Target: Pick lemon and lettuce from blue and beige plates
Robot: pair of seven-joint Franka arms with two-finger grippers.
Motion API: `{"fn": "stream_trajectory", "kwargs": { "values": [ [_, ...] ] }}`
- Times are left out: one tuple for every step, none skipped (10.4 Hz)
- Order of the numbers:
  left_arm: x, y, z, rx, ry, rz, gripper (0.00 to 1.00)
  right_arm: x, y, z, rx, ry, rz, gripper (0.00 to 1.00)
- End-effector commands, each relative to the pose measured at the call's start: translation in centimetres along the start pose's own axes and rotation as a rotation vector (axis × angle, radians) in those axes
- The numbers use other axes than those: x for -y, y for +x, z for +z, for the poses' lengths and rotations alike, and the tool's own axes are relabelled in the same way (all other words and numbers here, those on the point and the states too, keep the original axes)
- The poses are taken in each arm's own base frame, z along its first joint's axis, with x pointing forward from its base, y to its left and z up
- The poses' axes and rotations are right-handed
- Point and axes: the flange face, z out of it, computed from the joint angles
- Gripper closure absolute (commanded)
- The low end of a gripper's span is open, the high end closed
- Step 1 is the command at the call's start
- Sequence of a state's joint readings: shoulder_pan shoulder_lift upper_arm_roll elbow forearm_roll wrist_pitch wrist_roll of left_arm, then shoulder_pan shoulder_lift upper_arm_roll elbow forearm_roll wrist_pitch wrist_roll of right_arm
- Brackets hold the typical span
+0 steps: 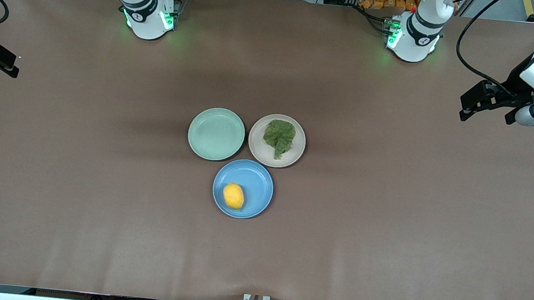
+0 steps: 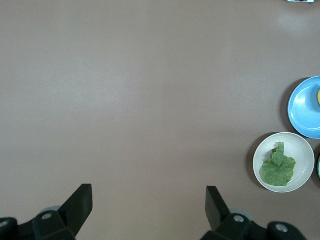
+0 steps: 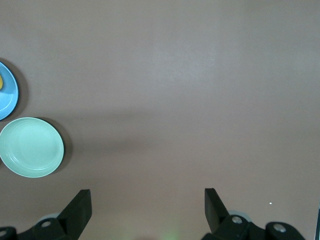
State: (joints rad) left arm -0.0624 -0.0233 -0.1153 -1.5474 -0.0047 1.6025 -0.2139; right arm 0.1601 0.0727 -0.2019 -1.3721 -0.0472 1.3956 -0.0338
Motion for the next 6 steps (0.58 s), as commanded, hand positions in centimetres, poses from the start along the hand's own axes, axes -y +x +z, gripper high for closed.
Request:
{"fn": "stream_trajectory", "kwargs": {
  "values": [
    [-0.2,0.1,-0.5,-0.006,-0.014,0.034,0.00,0.0,-0.5,-0.6,0.000,0.010,-0.010,0.00],
    [-0.1,0.2,-0.4,-0.005,-0.016,0.034,0.00,0.0,-0.5,-0.6,-0.002,0.010,-0.010,0.00],
    [-0.2,0.3,-0.3,-0.003,-0.017,0.033,0.00,0.0,-0.5,-0.6,-0.002,0.014,-0.011,0.00],
    [-0.4,0.4,0.1,0.003,-0.017,0.037,0.00,0.1,-0.6,-0.6,-0.002,0.019,-0.012,0.00],
    [-0.6,0.6,0.6,0.014,-0.021,0.040,0.00,0.1,-0.5,-0.6,-0.001,0.019,-0.012,0.00],
    [-1.2,1.0,1.7,0.032,-0.021,0.047,0.00,0.1,-0.5,-0.6,-0.001,0.019,-0.011,0.00]
  ]
}}
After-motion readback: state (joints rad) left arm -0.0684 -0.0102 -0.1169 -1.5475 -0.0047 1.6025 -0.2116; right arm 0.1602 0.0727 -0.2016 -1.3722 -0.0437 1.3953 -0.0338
